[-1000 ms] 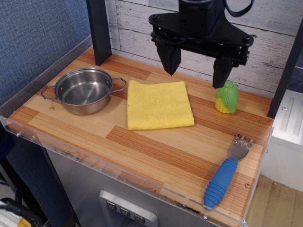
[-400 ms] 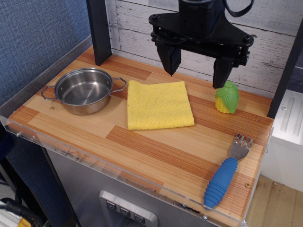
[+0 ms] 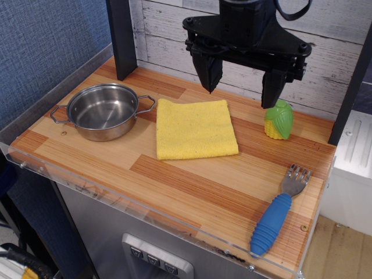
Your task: Pick up the flower and place it on the right of the yellow cloth
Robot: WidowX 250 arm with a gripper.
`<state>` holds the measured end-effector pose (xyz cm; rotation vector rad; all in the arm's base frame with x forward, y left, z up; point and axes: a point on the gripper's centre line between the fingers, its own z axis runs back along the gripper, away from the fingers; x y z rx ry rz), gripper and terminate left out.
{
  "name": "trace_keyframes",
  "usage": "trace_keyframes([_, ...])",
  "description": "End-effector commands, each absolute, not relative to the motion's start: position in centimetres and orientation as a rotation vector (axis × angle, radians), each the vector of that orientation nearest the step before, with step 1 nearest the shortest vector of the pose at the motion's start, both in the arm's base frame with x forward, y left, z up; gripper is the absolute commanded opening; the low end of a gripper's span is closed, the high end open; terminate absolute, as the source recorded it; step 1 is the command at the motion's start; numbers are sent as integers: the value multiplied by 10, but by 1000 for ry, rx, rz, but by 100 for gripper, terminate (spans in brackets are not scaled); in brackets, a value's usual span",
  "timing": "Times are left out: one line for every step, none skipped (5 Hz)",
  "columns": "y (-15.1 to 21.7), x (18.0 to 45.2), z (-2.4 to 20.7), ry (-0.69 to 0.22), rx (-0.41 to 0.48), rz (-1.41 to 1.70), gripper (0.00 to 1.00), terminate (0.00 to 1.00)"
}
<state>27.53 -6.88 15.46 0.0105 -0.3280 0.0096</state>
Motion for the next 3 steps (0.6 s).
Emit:
trace_keyframes([-69,272,164,-365,1,13,100,0])
trace_keyframes([-69,272,164,-365,1,13,100,0])
trace_keyframes([-69,272,164,-365,1,13,100,100])
